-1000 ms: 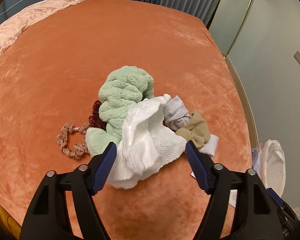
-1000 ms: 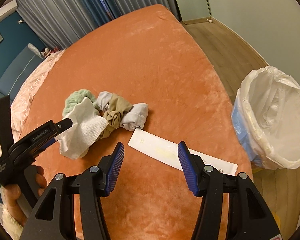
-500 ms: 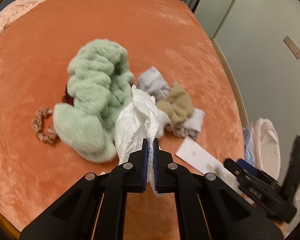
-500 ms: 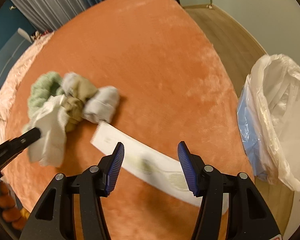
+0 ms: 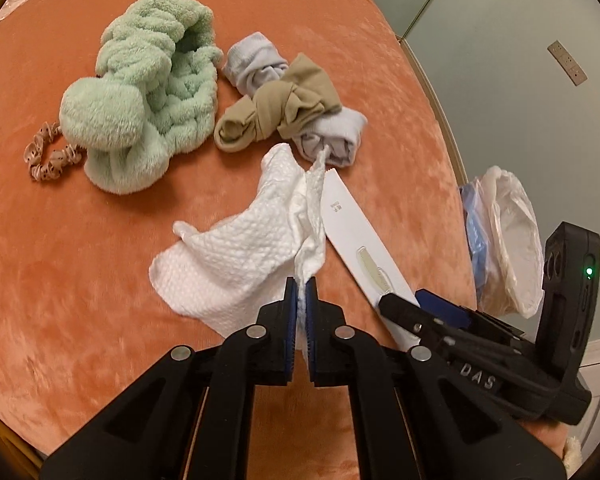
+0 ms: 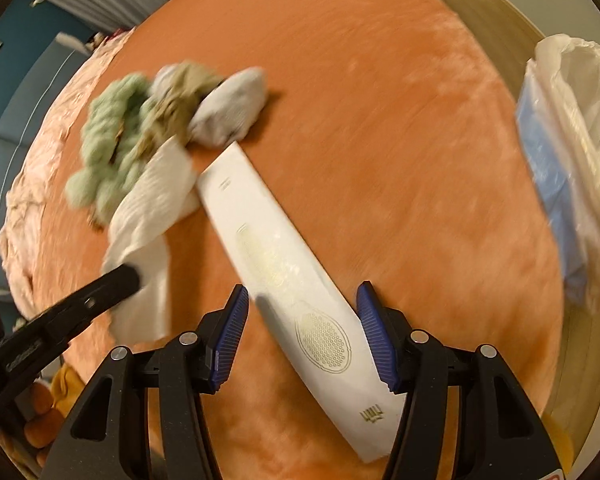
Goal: Collect trash
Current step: 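Grasp white tissue with the left gripper while the right gripper grasps the comb packet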
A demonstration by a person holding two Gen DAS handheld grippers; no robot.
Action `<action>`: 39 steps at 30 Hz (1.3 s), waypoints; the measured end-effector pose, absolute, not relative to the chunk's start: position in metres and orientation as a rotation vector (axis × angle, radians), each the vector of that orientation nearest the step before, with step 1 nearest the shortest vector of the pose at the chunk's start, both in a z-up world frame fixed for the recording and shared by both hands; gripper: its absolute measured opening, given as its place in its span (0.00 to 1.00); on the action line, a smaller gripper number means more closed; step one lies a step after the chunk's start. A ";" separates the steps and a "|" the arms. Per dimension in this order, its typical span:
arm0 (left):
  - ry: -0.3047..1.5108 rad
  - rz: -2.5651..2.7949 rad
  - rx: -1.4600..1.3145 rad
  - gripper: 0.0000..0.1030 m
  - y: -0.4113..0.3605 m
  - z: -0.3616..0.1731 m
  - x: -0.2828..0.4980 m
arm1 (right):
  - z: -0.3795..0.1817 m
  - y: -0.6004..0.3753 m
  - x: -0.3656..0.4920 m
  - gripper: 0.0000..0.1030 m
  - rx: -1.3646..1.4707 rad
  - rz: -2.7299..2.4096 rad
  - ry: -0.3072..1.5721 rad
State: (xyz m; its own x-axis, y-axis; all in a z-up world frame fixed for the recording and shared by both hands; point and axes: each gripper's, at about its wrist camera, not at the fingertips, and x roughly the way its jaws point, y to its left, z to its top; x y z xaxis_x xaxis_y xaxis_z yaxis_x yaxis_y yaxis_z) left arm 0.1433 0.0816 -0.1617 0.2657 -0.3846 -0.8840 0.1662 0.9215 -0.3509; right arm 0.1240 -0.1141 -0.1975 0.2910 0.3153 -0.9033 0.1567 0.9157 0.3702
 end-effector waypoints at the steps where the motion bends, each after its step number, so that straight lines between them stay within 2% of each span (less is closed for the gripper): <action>1: 1.253 -0.378 -0.205 0.04 0.083 -0.163 0.140 | -0.197 -0.108 0.120 0.54 0.422 0.125 1.286; 4: 1.268 -0.377 -0.219 0.04 0.087 -0.166 0.131 | -0.197 -0.091 0.111 0.57 0.375 0.130 1.290; 9: 1.256 -0.367 -0.220 0.04 0.094 -0.160 0.125 | -0.200 -0.064 0.113 0.72 0.236 0.114 1.280; 13: 1.240 -0.353 -0.237 0.04 0.102 -0.153 0.125 | -0.208 -0.043 0.110 0.73 0.091 0.081 1.269; 16: 1.228 -0.344 -0.244 0.04 0.108 -0.147 0.123 | -0.208 -0.036 0.109 0.67 0.050 0.049 1.256; 20: 1.214 -0.347 -0.244 0.04 0.109 -0.140 0.119 | -0.201 -0.047 0.108 0.39 0.082 0.014 1.258; 26: 1.180 -0.380 -0.228 0.04 0.097 -0.121 0.110 | -0.181 -0.070 0.097 0.36 0.204 0.009 1.239; 39: 1.048 -0.540 -0.181 0.04 0.014 -0.047 0.108 | -0.095 -0.159 0.066 0.36 0.365 -0.078 1.036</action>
